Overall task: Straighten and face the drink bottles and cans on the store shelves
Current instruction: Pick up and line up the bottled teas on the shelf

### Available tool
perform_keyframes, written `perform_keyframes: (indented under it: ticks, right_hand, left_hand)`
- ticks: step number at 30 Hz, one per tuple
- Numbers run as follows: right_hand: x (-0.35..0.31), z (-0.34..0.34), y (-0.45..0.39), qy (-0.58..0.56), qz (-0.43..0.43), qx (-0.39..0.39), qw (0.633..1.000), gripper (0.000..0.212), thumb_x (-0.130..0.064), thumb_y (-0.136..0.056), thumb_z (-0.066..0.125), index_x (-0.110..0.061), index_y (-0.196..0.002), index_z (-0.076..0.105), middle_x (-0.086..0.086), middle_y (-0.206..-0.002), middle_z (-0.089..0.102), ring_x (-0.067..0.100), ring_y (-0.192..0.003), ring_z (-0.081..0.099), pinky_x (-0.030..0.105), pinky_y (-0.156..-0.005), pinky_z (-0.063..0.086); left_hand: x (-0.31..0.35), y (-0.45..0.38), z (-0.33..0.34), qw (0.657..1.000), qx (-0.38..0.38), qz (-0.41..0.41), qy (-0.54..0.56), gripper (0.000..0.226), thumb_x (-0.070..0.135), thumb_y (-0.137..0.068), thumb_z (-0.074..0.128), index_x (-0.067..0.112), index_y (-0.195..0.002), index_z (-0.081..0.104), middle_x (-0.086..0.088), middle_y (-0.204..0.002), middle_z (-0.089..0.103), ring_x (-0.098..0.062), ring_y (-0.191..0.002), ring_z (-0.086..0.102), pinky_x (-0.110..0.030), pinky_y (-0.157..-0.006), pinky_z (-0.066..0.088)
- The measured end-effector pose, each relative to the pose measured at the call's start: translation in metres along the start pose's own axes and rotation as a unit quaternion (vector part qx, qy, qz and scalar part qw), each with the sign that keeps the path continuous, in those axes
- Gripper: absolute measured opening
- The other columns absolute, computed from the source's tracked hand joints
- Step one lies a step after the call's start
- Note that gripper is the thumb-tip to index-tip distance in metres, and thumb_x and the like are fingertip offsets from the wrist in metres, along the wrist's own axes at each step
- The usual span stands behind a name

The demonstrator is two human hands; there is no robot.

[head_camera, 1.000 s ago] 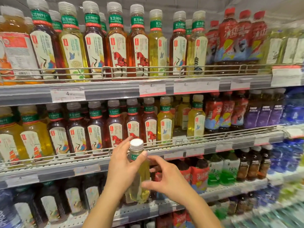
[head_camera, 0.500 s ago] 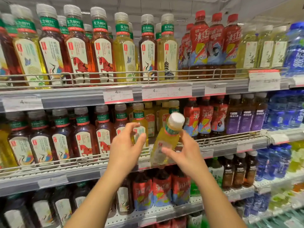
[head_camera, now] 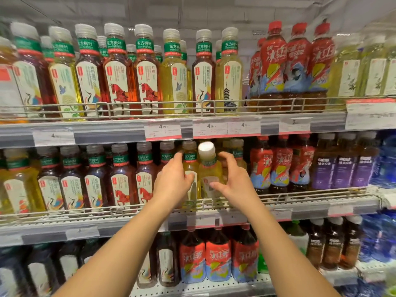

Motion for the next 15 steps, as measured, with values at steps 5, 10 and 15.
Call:
perform_keyframes:
  ticks: [5, 10, 15]
  right_hand:
    - [-0.001, 0.005, -0.004, 0.124, -0.02, -0.005, 0.992, 0.065, -0.04, -0.086, 0.079, -0.026, -0.135, 0.038, 0.001, -0.115, 0.069, 0.027, -0.102, 0.067, 0.038, -0.081, 0.053]
    - [-0.006, -0.004, -0.007, 0.263, -0.039, 0.044, 0.963, 0.066, -0.057, -0.086, 0.07, -0.024, -0.138, 0.047, -0.002, -0.129, 0.06, 0.026, -0.111, 0.064, 0.04, -0.082, 0.053]
    - [0.0, 0.001, -0.012, 0.269, -0.015, 0.039, 0.962, 0.063, -0.051, -0.093, 0.066, -0.018, -0.143, 0.045, 0.002, -0.133, 0.059, 0.028, -0.115, 0.062, 0.041, -0.084, 0.052]
  left_hand:
    - [-0.002, -0.007, 0.009, 0.999, 0.001, -0.015, -0.039, 0.08, 0.038, -0.089, 0.07, 0.021, -0.153, 0.024, -0.005, -0.128, 0.062, -0.032, -0.116, 0.061, -0.049, -0.093, 0.053]
    - [-0.002, -0.008, 0.016, 0.998, 0.023, -0.005, -0.055, 0.085, 0.037, -0.088, 0.073, 0.023, -0.152, 0.02, -0.005, -0.12, 0.063, -0.034, -0.108, 0.064, -0.049, -0.088, 0.055]
    - [-0.001, -0.004, 0.019, 0.999, 0.042, -0.005, -0.029, 0.093, 0.033, -0.087, 0.075, 0.026, -0.154, 0.012, -0.009, -0.127, 0.061, -0.035, -0.111, 0.064, -0.045, -0.09, 0.052]
Point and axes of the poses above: each hand's wrist, its own y-axis away from the middle knuckle, its own z-axis out of the palm, x = y × z, the point moved 7 cm from there along -y, towards the middle knuckle
